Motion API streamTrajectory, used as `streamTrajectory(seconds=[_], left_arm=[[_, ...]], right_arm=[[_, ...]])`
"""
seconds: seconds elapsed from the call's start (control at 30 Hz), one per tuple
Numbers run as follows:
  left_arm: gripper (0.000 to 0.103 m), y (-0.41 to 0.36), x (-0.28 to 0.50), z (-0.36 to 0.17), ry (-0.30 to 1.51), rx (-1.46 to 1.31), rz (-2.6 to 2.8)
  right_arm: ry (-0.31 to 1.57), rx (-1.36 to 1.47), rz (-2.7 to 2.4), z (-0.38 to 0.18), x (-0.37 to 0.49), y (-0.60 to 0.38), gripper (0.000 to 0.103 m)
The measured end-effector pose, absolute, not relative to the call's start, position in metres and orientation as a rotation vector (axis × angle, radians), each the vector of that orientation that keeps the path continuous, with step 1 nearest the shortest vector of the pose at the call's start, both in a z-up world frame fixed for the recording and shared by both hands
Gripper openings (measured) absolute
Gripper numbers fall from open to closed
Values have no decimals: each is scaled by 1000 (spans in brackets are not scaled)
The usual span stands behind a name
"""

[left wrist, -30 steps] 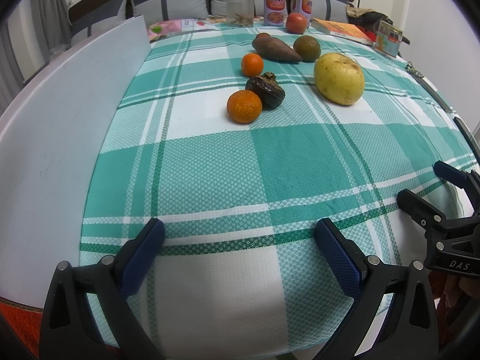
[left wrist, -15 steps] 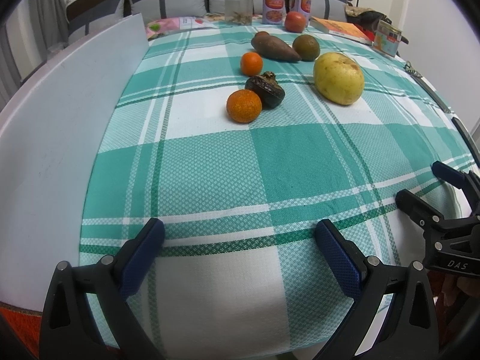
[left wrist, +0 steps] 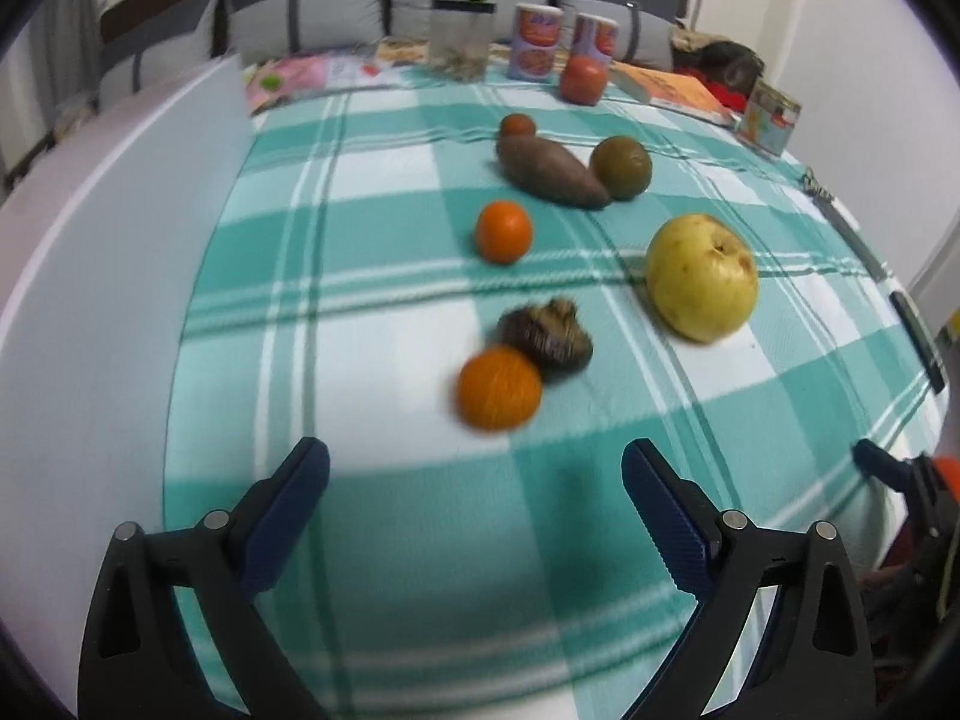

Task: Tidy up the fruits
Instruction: 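Reach the left tool to the tangerine beside the wrinkled fruit and grasp it, then lift the tangerine with the left tool while the right tool grasps the olive-brown round fruit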

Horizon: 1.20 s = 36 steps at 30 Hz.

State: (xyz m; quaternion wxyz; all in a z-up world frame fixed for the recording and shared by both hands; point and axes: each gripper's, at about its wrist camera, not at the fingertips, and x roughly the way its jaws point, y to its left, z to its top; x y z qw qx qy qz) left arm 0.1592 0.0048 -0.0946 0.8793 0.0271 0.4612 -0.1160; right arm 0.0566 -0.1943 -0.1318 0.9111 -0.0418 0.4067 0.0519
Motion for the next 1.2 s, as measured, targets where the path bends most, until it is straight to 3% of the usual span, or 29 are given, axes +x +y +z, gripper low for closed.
streamTrajectory(seconds=[0.13, 0.2, 0.23, 0.3, 0.37, 0.77, 1.0, 1.07, 1.2], left_arm=[[97, -2, 173, -101, 946, 90, -219], [88, 1, 175, -105, 949, 75, -206], [66, 2, 177, -108, 960, 63, -208], [56, 2, 177, -108, 949, 72, -205], [29, 3, 174, -106, 942, 68, -219], [29, 40, 114, -98, 952, -64, -200], [28, 52, 112, -98, 932, -85, -195], [28, 53, 112, -100, 933, -88, -196], [28, 56, 112, -103, 940, -110, -202]], right_arm=[[838, -86, 107, -132, 57, -194, 103], [838, -86, 107, -132, 56, -194, 103], [837, -87, 108, -132, 57, -194, 103], [838, -86, 106, -132, 56, -194, 103], [837, -86, 106, -132, 56, -194, 103], [906, -78, 118, -126, 65, -195, 102], [825, 59, 184, -35, 131, -197, 101], [863, 95, 174, -22, 163, -200, 91], [980, 202, 184, -20, 216, -204, 86]])
